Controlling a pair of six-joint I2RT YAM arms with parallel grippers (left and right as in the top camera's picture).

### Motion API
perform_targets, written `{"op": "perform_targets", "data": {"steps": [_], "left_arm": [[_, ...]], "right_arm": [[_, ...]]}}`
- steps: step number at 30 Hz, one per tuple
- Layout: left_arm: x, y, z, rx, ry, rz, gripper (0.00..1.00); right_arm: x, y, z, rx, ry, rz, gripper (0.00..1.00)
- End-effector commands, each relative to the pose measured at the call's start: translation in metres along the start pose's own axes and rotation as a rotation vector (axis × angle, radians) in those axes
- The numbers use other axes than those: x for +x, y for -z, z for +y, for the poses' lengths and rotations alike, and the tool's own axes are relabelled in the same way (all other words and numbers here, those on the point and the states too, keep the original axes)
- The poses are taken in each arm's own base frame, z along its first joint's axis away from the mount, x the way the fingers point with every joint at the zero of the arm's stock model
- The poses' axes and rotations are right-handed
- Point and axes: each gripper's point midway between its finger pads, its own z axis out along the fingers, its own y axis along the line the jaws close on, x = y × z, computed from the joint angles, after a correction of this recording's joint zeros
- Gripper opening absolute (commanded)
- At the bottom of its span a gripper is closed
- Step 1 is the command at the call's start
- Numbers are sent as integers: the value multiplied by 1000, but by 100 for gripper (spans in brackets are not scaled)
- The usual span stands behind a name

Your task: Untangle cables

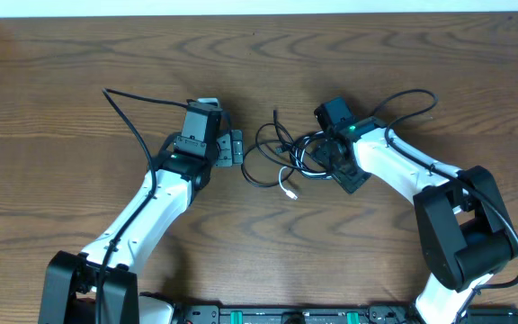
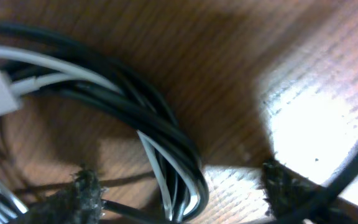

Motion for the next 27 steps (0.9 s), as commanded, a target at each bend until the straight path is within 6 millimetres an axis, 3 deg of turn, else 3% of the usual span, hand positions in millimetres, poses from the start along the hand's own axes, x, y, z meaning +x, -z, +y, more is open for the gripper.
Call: {"op": "perform_targets", "data": {"steps": [1, 4, 5, 8, 11, 12, 15, 16, 18, 27], "left_arm": [[-9, 6, 2, -9, -2, -26, 96], [-9, 6, 2, -9, -2, -26, 96], [-9, 6, 2, -9, -2, -26, 96], [-9, 6, 2, -9, -2, -26, 96], [-9, 6, 2, -9, -2, -26, 96], [-9, 6, 2, -9, -2, -26, 96], [-9, 6, 2, -9, -2, -26, 96], [-9, 6, 2, -9, -2, -26, 96], [-9, 6, 2, -9, -2, -26, 96], [-9, 6, 2, -9, -2, -26, 96]], "right_arm": [[-8, -6, -7, 37, 102, -48, 45], [-17, -5, -10, 71, 375, -91, 6], [-20, -5, -11, 84, 463, -104, 1], [-32, -4, -8, 113, 856, -134, 1], [-31, -2, -2, 102, 1246, -108, 1], [-28, 1, -3, 104, 1450, -84, 1], [-31, 12, 2, 97, 1532, -105, 1], [-32, 16, 6, 83, 1517, -118, 2], [-32, 33, 21, -1, 1441, -154, 45], [-32, 85, 47, -174, 1278, -236, 64]]}}
